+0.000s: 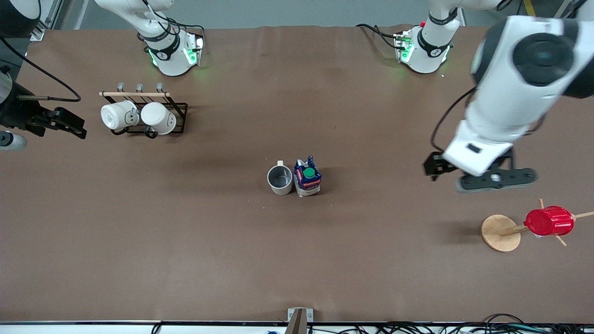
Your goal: Place cup and milk on table
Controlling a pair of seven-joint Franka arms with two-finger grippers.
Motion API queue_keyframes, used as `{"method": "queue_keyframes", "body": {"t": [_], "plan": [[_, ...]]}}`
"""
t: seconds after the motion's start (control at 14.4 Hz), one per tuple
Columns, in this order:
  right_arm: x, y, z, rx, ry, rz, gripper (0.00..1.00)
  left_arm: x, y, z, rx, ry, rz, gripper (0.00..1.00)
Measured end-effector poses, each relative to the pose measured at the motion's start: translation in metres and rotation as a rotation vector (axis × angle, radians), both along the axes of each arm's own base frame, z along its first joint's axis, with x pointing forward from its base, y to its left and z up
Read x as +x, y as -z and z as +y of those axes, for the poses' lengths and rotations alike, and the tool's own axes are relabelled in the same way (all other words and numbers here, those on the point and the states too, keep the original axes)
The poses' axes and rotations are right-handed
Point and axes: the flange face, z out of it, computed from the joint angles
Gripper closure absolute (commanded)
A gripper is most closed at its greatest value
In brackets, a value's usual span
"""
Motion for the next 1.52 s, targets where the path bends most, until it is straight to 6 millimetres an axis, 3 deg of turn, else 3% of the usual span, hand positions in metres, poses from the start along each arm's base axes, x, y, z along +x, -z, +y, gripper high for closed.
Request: {"method": "queue_keyframes", "body": {"t": [0.21,0.55,0.83,1.04,1.52], "plan": [[0.0,-0.001,-0.002,0.0,0.003,-0.004,0.0,-0.006,-0.012,0.055,-0.045,0.081,0.057,0.0],[0.005,-0.005,-0.003,0.001,0.004,-0.046,0.0,-0.048,-0.029,0.101,-0.115,0.147,0.091,0.0],[0.006,-0.006,-0.004,0.001,0.005,-0.056,0.0,-0.102,-0.04,0.105,-0.095,0.138,0.096,0.0],[0.007,-0.007,-0.005,0.001,0.007,-0.069,0.0,-0.125,-0.051,0.104,-0.085,0.139,0.088,0.0],[0.008,-0.008,-0.006,0.002,0.008,-0.078,0.0,-0.119,-0.047,0.099,-0.088,0.146,0.094,0.0]]}}
